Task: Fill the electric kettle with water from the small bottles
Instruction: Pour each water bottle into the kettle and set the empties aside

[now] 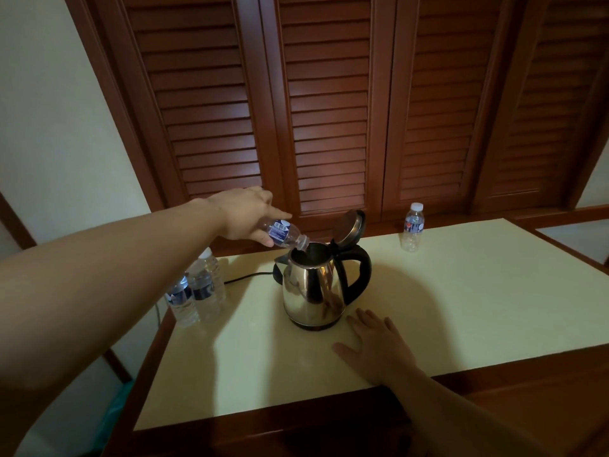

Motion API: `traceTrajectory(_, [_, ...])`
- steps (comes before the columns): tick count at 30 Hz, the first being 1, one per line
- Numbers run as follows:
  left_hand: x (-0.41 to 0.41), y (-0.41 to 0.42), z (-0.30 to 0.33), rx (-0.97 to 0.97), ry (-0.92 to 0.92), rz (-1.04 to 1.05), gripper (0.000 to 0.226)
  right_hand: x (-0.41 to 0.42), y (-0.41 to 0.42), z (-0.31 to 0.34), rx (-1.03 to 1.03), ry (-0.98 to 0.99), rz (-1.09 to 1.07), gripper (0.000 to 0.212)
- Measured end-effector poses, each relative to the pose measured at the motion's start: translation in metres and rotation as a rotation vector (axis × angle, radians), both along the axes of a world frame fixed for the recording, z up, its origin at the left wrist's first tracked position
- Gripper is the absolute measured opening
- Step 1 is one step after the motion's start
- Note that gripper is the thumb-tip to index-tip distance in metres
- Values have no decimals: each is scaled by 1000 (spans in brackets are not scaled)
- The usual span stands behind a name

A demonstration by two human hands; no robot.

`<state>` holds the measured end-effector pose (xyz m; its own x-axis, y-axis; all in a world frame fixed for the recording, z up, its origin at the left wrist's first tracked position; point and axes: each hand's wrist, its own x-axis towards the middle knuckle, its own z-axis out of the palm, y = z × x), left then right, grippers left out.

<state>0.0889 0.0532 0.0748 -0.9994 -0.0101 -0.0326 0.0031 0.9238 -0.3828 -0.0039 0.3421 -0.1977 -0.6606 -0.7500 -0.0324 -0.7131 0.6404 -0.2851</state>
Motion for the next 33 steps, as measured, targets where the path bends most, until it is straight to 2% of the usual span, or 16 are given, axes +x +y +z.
traceTrajectory(10, [-12,22,9,-208,-110,-76,75,0,0,-2,-10,-3,-9,87])
traceTrajectory(17, [-14,23,5,-200,-97,-77,74,-1,-1,-2,6,-4,-15,88])
traceTrajectory(20, [-2,9,-7,-22,6,27,72,0,-1,-1,20,-13,-11,88])
traceTrajectory(24, [24,-9,-44,463,234,226,65,-1,-2,0,23,-2,-17,87])
traceTrajectory(28, [61,0,-96,883,485,345,42,0,-3,4,21,-24,-10,87])
traceTrajectory(31, [82,9,-137,1049,575,432,39,-2,-8,15,71,-1,-15,85])
traceTrajectory(33, [95,14,-164,1088,585,463,42,3,-14,29,112,61,23,70])
